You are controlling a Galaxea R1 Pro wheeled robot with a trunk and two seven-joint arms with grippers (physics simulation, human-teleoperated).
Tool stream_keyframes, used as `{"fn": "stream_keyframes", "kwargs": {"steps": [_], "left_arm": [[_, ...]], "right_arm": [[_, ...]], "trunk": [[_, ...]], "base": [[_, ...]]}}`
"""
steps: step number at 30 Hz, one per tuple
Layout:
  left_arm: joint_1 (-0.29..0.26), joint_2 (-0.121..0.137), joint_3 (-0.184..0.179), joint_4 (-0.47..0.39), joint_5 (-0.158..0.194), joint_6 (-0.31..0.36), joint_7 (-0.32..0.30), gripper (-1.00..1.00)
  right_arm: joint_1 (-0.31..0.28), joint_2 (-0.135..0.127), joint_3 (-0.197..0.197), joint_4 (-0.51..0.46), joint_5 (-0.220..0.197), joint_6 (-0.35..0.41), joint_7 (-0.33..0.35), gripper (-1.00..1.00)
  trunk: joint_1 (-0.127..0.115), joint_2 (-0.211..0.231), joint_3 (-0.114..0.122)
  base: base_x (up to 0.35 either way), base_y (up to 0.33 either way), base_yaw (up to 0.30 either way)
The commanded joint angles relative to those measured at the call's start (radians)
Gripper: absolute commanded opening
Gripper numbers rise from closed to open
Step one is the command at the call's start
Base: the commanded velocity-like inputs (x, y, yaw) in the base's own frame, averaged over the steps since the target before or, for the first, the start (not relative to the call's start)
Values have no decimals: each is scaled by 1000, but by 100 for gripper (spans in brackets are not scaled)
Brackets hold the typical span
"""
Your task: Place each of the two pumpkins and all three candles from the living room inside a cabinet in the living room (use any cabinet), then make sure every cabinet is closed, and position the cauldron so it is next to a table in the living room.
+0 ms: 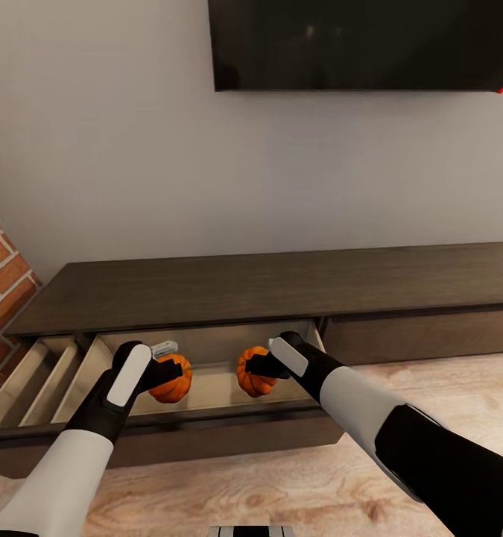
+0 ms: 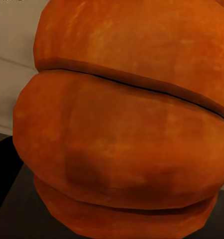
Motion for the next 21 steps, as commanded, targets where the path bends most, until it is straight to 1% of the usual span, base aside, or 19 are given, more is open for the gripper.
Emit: {"fn": "stream_keyframes", "kwargs": {"steps": [1,5,10,14,17,21], "left_arm": [[0,1,-3,-2,9,2,12,-100],[0,3,-3,-1,9,1,12,-100],[-1,2,-3,3,10,1,12,-100],[0,2,-3,4,9,1,11,-100],[0,4,-3,4,10,1,11,-100],[0,4,-3,4,9,1,12,-100]], "right_arm": [[-1,0,5,-1,-9,0,-8,-100],[-1,0,5,-1,-9,0,-8,-100],[-1,0,5,-1,-9,0,-8,-100],[-1,0,5,-1,-9,0,-8,-100],[-1,0,5,-1,-9,0,-9,-100],[-1,0,5,-1,-9,0,-8,-100]], "trunk": [[0,0,-1],[0,0,-1],[0,0,-1],[0,0,-1],[0,0,-1],[0,0,-1]], "base": [[0,0,0],[28,0,0],[232,0,0],[85,0,0],[216,0,0],[64,0,0]]}}
